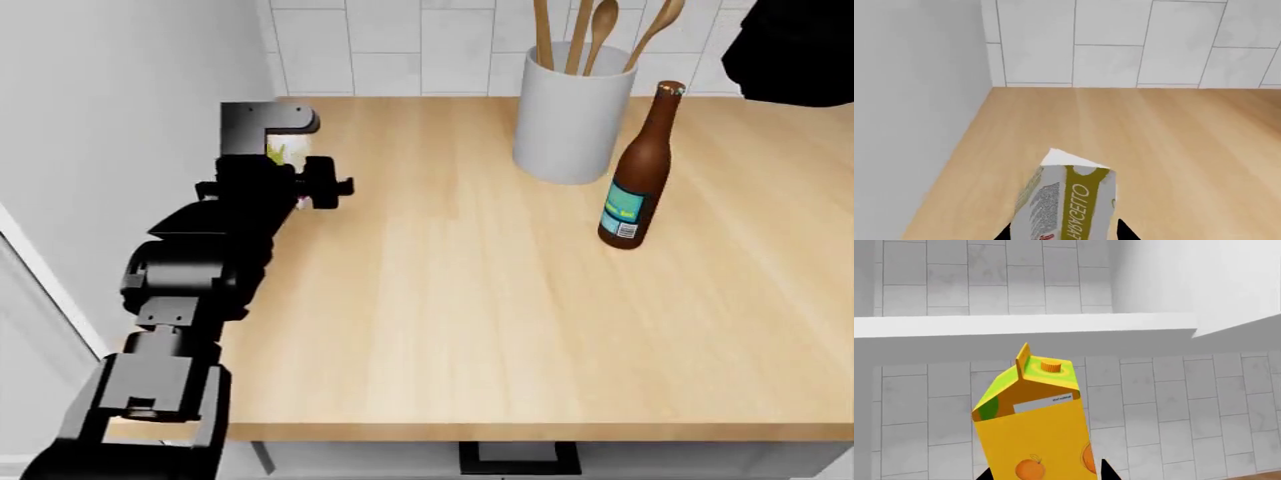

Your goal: Move the drinks to the dining counter.

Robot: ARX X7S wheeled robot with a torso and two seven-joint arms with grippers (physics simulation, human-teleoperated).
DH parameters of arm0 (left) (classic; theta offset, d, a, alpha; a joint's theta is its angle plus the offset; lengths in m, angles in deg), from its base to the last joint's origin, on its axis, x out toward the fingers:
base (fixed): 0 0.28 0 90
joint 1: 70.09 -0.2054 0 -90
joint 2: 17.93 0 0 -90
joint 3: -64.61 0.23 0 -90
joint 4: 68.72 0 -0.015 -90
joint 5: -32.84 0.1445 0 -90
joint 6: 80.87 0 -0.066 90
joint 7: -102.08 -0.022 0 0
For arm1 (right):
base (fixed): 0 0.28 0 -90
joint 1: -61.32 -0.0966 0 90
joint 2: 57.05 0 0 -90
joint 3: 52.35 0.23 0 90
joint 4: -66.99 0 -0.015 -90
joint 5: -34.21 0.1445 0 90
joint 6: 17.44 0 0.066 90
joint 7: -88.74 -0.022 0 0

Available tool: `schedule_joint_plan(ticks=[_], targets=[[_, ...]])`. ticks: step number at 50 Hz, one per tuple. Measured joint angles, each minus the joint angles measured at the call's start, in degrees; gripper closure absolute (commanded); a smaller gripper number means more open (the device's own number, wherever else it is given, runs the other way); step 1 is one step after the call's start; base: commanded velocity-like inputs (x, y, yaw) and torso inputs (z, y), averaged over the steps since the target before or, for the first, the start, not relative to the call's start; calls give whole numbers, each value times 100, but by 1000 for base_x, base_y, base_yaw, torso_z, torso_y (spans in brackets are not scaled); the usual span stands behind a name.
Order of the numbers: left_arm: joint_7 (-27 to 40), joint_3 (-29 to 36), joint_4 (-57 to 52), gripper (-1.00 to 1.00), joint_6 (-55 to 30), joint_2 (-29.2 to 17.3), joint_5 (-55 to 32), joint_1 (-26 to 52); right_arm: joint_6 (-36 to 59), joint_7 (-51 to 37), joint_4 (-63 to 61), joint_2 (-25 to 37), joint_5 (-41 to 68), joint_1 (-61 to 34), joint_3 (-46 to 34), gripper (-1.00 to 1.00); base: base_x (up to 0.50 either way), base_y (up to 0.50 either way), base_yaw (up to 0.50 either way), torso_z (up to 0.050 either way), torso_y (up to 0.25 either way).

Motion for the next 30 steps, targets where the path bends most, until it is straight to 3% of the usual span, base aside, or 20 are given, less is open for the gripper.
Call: schedule_joint_plan(ticks=[13, 19, 24, 30], targets=[[-11, -17, -896, 100, -335, -161, -152, -376, -233, -9, -86, 71, 83, -562, -584, 100, 0, 0, 0, 0, 2], [284, -311, -2652, 100, -1239, -379, -516, -841, -375, -10, -243, 232, 362, -1096, -839, 100, 0, 0, 0, 2, 3], [636, -939, -4686, 100, -2608, -546, -1123, -1119, -592, 15, -502, 437, 515, -1272, -875, 100, 0, 0, 0, 0, 2], [1894, -1938, -6504, 100, -4012, -889, -3013, -1158, -529, 38, -715, 531, 598, -915, -463, 100, 0, 0, 0, 2, 0]])
